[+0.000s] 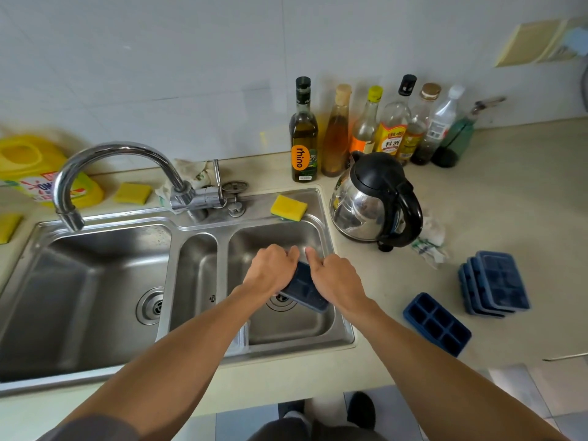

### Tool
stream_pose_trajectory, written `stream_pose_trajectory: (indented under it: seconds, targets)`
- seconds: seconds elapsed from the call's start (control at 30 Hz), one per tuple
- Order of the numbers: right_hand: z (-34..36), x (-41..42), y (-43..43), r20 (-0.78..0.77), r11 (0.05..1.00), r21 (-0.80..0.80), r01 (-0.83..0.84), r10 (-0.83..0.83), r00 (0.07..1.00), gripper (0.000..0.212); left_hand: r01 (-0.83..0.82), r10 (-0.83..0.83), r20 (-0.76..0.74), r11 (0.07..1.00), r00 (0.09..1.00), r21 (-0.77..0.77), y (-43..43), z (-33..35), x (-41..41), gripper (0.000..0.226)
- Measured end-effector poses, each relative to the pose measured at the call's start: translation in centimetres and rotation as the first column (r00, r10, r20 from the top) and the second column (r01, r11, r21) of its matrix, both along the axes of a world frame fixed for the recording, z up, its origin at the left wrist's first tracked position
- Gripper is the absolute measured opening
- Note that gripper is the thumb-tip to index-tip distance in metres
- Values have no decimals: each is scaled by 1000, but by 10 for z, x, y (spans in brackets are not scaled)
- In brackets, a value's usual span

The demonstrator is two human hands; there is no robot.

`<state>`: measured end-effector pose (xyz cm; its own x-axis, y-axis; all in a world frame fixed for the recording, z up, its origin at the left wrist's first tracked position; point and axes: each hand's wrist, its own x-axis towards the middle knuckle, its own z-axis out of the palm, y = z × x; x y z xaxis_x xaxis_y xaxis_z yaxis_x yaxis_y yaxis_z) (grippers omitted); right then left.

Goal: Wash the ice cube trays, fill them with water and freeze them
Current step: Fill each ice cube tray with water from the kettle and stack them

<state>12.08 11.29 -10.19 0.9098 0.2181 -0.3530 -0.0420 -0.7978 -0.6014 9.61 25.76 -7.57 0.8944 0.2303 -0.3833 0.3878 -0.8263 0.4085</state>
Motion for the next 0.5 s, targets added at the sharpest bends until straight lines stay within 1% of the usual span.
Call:
stream_pose_trajectory:
  seconds: [0.1,0.13,0.17,0.2,0.23,0.27,0.33,0.37,0.43,0.47,0.5]
  targets:
    - [0,-3,-2,28,998,-55,-14,16,999,68,40,-40,-39,999,998,1,-1,0,0,17]
    - [0,-3,-3,37,997,-70,-10,12,999,69,19,-20,-45,1000,999,-18,-2,0,-1,18]
    - [0,-3,-4,48,996,-85,-4,8,999,70,25,-26,-42,999,999,-33,-3,0,-2,24]
    - [0,-3,-4,61,996,-94,2,4,998,72,-30,26,-43,994,999,-109,-5,3,-2,37]
    - [-1,-2,-5,72,996,-91,13,-7,997,74,-124,117,-43,974,992,-192,-7,6,-2,52]
    - [-1,-1,-5,80,997,-76,35,-28,996,75,-182,179,-38,953,983,-240,-8,8,-1,62]
    - [-1,2,-7,47,994,-4,113,-112,993,73,-207,218,9,942,976,-265,-9,12,1,69]
    - [-1,4,-10,-9,984,50,174,-173,985,71,-223,243,35,930,969,-292,-8,13,2,71]
    - [2,9,-13,-136,948,134,288,-271,953,70,-292,328,27,873,944,-390,-9,12,3,70]
    - [4,10,-14,-163,939,150,308,-284,945,71,-347,382,-13,824,924,-448,-11,9,3,69]
    - [6,10,-12,-158,942,156,297,-273,949,70,-405,434,-64,764,899,-502,-15,6,2,68]
